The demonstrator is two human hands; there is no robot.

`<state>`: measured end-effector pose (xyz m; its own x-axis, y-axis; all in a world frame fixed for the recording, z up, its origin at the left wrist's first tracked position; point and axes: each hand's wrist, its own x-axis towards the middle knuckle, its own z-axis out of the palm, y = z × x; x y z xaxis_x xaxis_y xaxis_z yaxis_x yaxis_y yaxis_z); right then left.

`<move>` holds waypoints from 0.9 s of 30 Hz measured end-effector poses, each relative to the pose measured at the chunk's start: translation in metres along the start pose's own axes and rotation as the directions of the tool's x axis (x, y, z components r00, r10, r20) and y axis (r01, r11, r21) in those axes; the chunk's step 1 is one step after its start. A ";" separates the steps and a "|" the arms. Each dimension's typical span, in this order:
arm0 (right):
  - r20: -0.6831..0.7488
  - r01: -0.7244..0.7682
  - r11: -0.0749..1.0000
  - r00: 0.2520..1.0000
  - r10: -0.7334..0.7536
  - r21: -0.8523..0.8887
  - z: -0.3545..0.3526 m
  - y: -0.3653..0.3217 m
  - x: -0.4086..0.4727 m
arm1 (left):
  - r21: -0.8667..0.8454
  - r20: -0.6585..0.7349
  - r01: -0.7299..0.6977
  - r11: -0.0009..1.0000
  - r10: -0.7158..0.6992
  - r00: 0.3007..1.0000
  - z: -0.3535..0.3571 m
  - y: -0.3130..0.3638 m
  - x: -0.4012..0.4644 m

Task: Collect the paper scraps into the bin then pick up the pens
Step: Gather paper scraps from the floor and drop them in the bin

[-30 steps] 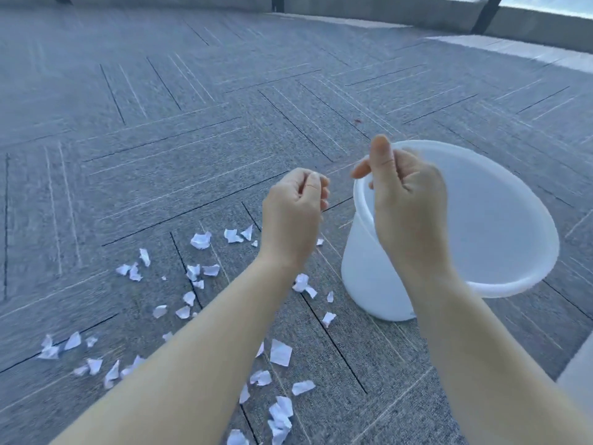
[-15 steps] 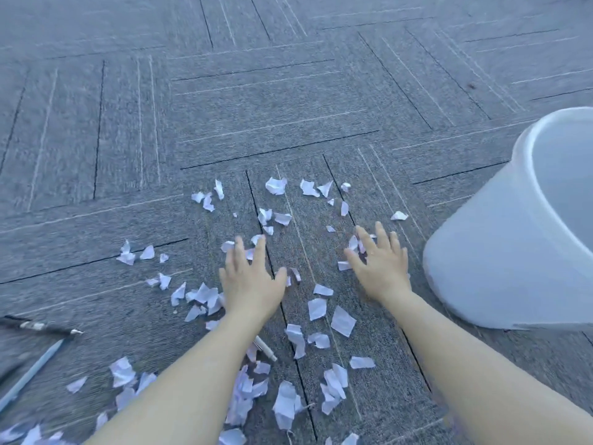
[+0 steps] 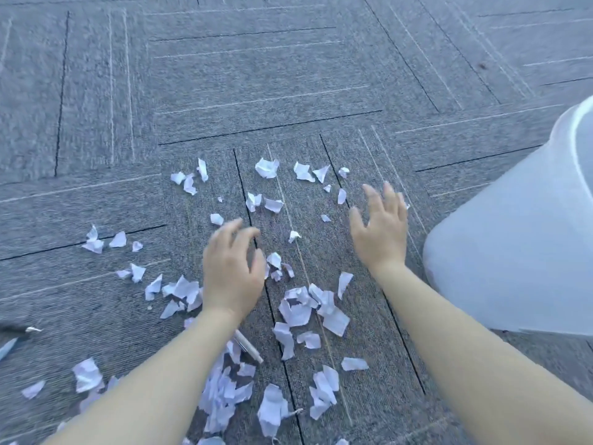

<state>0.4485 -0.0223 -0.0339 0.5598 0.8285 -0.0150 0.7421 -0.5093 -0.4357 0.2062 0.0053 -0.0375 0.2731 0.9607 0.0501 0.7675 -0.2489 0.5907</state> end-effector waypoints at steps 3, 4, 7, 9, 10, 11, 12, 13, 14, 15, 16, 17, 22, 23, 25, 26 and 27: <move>0.097 -0.128 0.982 0.985 0.142 -0.138 0.004 0.014 0.043 | 0.122 0.000 0.321 0.939 -0.323 0.946 -0.009 -0.012 0.044; 0.111 -0.147 0.983 0.981 0.159 -0.107 0.008 0.016 0.046 | 0.147 0.023 0.367 0.919 -0.374 0.927 -0.011 -0.017 0.057; 0.114 -0.076 0.993 0.991 0.066 0.085 0.015 0.004 0.038 | 0.098 0.121 0.360 0.928 -0.370 0.921 -0.016 -0.024 0.081; 0.165 0.084 0.981 0.980 -0.113 0.175 0.021 -0.013 0.017 | -0.071 0.215 0.276 0.959 -0.255 0.943 -0.016 -0.020 0.081; 0.190 0.172 0.961 0.958 -0.214 0.215 0.024 -0.021 0.004 | -0.140 0.244 0.211 0.967 -0.173 0.954 -0.015 -0.018 0.076; 0.191 0.252 0.933 0.933 -0.304 0.256 0.027 -0.026 -0.009 | -0.155 0.239 0.127 0.980 -0.087 0.967 -0.014 -0.017 0.069; 0.165 0.323 0.904 0.912 -0.377 0.279 0.029 -0.029 -0.015 | -0.117 0.186 0.033 0.993 -0.011 0.983 -0.013 -0.018 0.065; 0.119 0.371 0.885 0.901 -0.416 0.281 0.030 -0.033 -0.013 | -0.036 0.108 -0.025 0.999 0.029 0.994 -0.014 -0.022 0.065; 0.072 0.377 0.890 0.911 -0.406 0.255 0.031 -0.036 -0.002 | 0.052 0.035 -0.008 0.999 0.006 0.999 -0.014 -0.028 0.071; 0.058 0.329 0.918 0.935 -0.350 0.220 0.032 -0.038 0.013 | 0.117 -0.003 0.078 0.990 -0.078 0.997 -0.015 -0.034 0.080; 0.088 0.254 0.949 0.958 -0.273 0.186 0.032 -0.041 0.031 | 0.135 -0.002 0.199 0.971 -0.201 0.980 -0.017 -0.039 0.090; 0.153 0.191 0.971 0.965 -0.212 0.146 0.032 -0.043 0.048 | 0.100 0.027 0.317 0.943 -0.321 0.947 -0.019 -0.043 0.100; 0.369 0.281 0.948 0.873 -0.318 0.153 0.047 -0.069 0.080 | 0.102 0.163 0.403 0.909 -0.415 0.895 -0.025 -0.057 0.140; 0.388 0.326 0.932 0.847 -0.363 0.160 0.051 -0.074 0.078 | 0.114 0.188 0.365 0.924 -0.381 0.905 -0.024 -0.056 0.141; 0.400 0.415 0.897 0.804 -0.440 0.151 0.058 -0.080 0.069 | 0.067 0.254 0.252 0.965 -0.261 0.931 -0.020 -0.051 0.137; 0.394 0.456 0.878 0.787 -0.474 0.146 0.061 -0.081 0.064 | 0.025 0.279 0.184 0.983 -0.184 0.942 -0.017 -0.048 0.132; 0.385 0.490 0.858 0.771 -0.508 0.152 0.061 -0.081 0.059 | -0.018 0.295 0.124 0.992 -0.113 0.949 -0.014 -0.043 0.126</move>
<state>0.3991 0.0821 -0.0544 -0.0874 0.9868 -0.1364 0.8551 0.0040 -0.5184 0.1989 0.1386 -0.0453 0.3432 0.9035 -0.2568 0.7849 -0.1256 0.6068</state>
